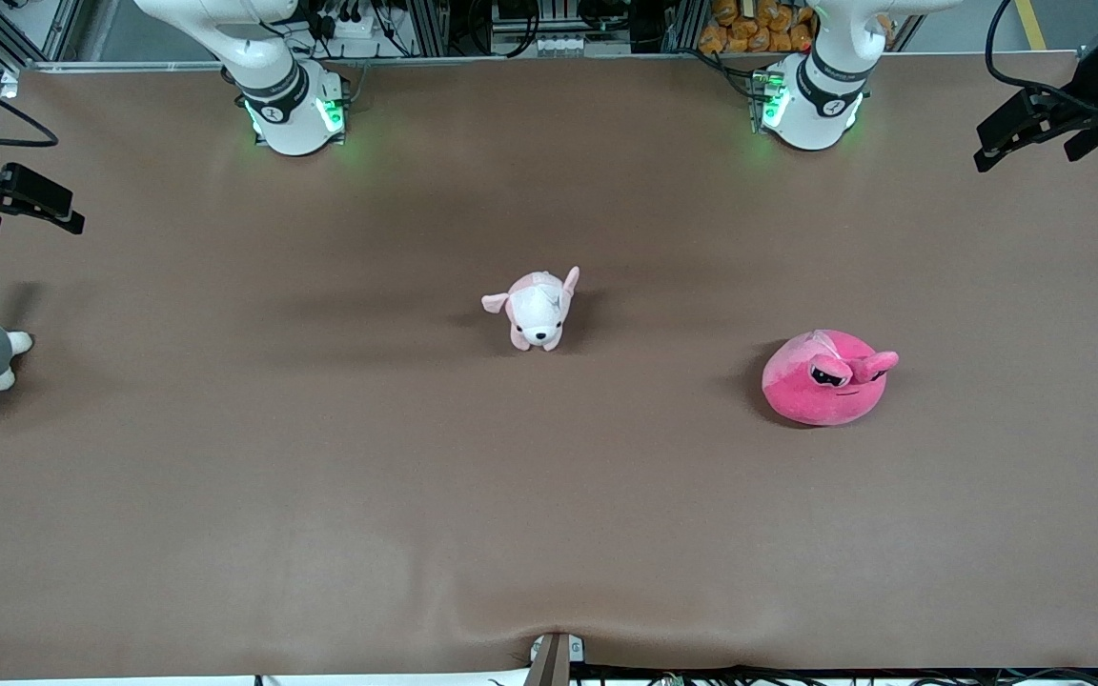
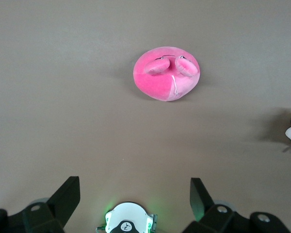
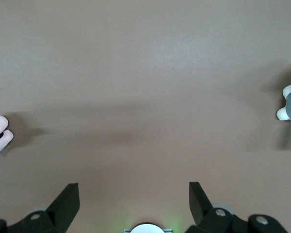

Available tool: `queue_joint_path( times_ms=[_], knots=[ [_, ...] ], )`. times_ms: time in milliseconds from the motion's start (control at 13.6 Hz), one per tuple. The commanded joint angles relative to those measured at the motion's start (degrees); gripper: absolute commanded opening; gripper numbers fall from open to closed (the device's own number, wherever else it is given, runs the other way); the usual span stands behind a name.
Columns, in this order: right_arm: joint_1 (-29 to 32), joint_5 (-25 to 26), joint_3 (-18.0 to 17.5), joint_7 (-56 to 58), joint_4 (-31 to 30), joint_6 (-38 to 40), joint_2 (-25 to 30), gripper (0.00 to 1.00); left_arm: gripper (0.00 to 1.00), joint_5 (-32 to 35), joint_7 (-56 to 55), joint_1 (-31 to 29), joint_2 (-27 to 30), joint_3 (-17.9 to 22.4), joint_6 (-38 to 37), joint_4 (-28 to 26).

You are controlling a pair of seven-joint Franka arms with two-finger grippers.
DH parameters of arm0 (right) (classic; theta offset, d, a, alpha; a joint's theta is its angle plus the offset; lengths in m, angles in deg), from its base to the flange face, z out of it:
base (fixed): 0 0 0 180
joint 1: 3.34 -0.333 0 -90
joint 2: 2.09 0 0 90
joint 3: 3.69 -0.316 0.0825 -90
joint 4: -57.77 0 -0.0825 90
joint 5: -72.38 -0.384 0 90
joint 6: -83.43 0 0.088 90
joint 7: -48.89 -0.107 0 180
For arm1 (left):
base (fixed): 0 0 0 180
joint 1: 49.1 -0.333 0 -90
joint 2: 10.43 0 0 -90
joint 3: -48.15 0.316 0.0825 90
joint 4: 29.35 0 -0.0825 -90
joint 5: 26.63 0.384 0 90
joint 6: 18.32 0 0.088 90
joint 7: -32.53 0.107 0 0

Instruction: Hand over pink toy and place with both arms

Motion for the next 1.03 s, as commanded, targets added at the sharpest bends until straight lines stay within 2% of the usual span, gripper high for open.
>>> queue_joint_path(
  times_ms=[0, 367, 954],
  knots=[
    [-0.4, 0.3, -0.1, 0.4, -0.2, 0.0, 0.7, 1.00, 1.00, -0.7, 0.9, 0.2, -0.8, 0.3, -1.3, 2.5],
    [0.5, 0.4, 0.2, 2.3, 0.1, 0.4, 1.2, 1.00, 1.00, -0.7, 1.0, -0.3, -1.9, 0.7, -1.2, 4.2],
    [1.4, 0.5, 0.2, 2.6, -0.4, 0.8, 1.4, 1.00, 1.00, -0.6, 2.2, -0.4, -2.4, 0.8, -2.9, 3.3]
  ],
)
